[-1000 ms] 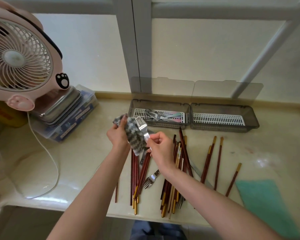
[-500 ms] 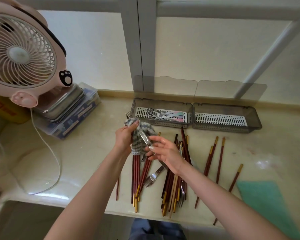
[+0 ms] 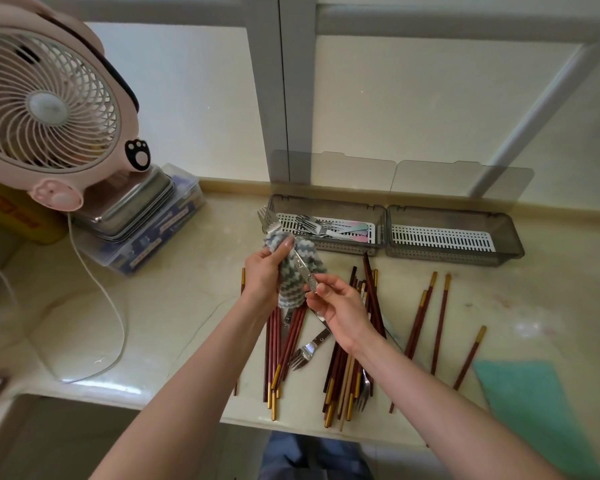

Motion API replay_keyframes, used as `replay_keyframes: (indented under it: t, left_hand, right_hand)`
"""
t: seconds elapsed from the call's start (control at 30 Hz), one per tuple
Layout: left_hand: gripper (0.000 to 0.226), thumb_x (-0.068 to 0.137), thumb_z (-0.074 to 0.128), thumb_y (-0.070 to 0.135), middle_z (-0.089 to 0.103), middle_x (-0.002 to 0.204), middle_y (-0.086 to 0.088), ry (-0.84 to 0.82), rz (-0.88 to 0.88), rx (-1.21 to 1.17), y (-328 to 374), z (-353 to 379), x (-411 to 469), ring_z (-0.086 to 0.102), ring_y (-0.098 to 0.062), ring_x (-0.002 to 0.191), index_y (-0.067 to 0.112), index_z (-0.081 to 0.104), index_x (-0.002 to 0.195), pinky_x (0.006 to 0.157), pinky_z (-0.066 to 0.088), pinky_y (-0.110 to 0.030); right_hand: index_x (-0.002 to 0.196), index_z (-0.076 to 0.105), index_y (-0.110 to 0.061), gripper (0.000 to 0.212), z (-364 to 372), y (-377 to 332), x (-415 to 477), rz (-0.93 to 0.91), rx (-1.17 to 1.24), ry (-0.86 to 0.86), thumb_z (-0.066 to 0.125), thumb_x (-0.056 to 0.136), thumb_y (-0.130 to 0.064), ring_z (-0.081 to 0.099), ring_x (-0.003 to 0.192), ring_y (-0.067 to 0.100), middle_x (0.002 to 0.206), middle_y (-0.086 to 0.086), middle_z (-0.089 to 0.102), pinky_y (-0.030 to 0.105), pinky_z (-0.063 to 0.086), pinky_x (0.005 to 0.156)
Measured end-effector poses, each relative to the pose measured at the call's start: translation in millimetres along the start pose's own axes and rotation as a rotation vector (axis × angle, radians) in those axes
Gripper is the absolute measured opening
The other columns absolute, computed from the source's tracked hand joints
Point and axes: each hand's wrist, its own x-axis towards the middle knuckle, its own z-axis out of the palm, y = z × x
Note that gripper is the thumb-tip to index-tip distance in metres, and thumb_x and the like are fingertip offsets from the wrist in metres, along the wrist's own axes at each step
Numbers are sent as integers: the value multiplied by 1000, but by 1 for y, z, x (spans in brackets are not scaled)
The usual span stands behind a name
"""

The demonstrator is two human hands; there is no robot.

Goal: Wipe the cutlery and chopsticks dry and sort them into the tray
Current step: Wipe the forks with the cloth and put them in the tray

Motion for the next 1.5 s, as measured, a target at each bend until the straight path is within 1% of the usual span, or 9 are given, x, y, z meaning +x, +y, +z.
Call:
replay_keyframes:
  t: [0.2, 0.33, 0.5, 0.73, 0.83, 1.1, 1.27, 1.37, 1.5]
  left_hand:
    - [15, 78, 72, 16, 71, 83, -13, 10, 10, 55, -13, 12, -10, 69, -27, 79, 3, 67, 83, 73, 57, -36]
    - [12, 83, 67, 15, 72, 75, -5, 11, -3, 80, -22, 19, -19, 70, -15, 66, 3, 67, 85, 55, 54, -23]
    - [12, 84, 64, 13, 70, 92, -9, -2, 2, 226, -36, 17, -21, 67, -18, 84, 5, 64, 93, 71, 56, -28]
    - [24, 72, 77, 17, 71, 96, -13, -5, 4, 551, -34, 4, -4, 69, -26, 90, 9, 66, 91, 83, 56, -42]
    - [29, 72, 77, 15, 69, 102, -13, -55, -26, 688, -36, 4, -5, 65, -26, 98, 5, 66, 97, 83, 54, -35]
    - [27, 71, 79, 25, 59, 70, -2, -137, 33, 1013, -42, 11, -4, 55, -16, 71, 3, 63, 77, 60, 45, -25]
    - [18, 76, 75, 24, 65, 82, -5, -125, 6, 853, -39, 1, -1, 62, -17, 80, 12, 61, 75, 63, 51, -23]
    - [14, 80, 70, 18, 67, 89, -8, -112, -80, 653, -32, -11, -2, 65, -23, 89, 8, 63, 88, 72, 55, -29]
    - [11, 83, 66, 16, 67, 88, -7, -59, -67, 472, -25, -24, -6, 66, -21, 87, 8, 63, 90, 60, 53, -18]
  right_hand:
    - [86, 53, -7, 12, 4, 7, 2, -35, -103, 188, 64, 84, -8, 55, 51, 12, 71, 7, 59, 22, 47, 45]
    - [92, 55, -9, 25, 8, 4, 10, -23, -279, 298, 70, 83, -27, 59, 60, 13, 83, 7, 65, 21, 46, 43]
    - [108, 52, -13, 42, 1, -4, 19, -10, -424, 377, 72, 79, -37, 60, 89, 18, 101, 6, 62, 29, 51, 67]
    - [127, 54, -15, 56, -20, -11, 27, 61, -341, 128, 72, 75, -25, 56, 114, 22, 124, 6, 58, 35, 49, 92]
    - [113, 64, -11, 33, -27, -16, 29, -29, -573, 148, 59, 84, 5, 61, 108, 18, 111, 4, 67, 24, 49, 82]
    - [113, 63, -6, 26, 2, -36, 54, -96, -764, 208, 64, 87, -7, 54, 52, 9, 89, 6, 68, 15, 40, 45]
    - [114, 61, -3, 24, 8, -57, 73, -157, -846, 216, 55, 91, -5, 58, 62, 11, 85, 6, 64, 20, 52, 60]
    - [118, 60, -10, 26, 4, -82, 99, -320, -1252, 169, 57, 92, -14, 61, 84, 15, 104, 3, 63, 25, 47, 80]
    - [112, 66, -16, 23, -14, -91, 137, -336, -1742, 155, 53, 94, -12, 58, 102, 25, 114, 11, 60, 33, 46, 88]
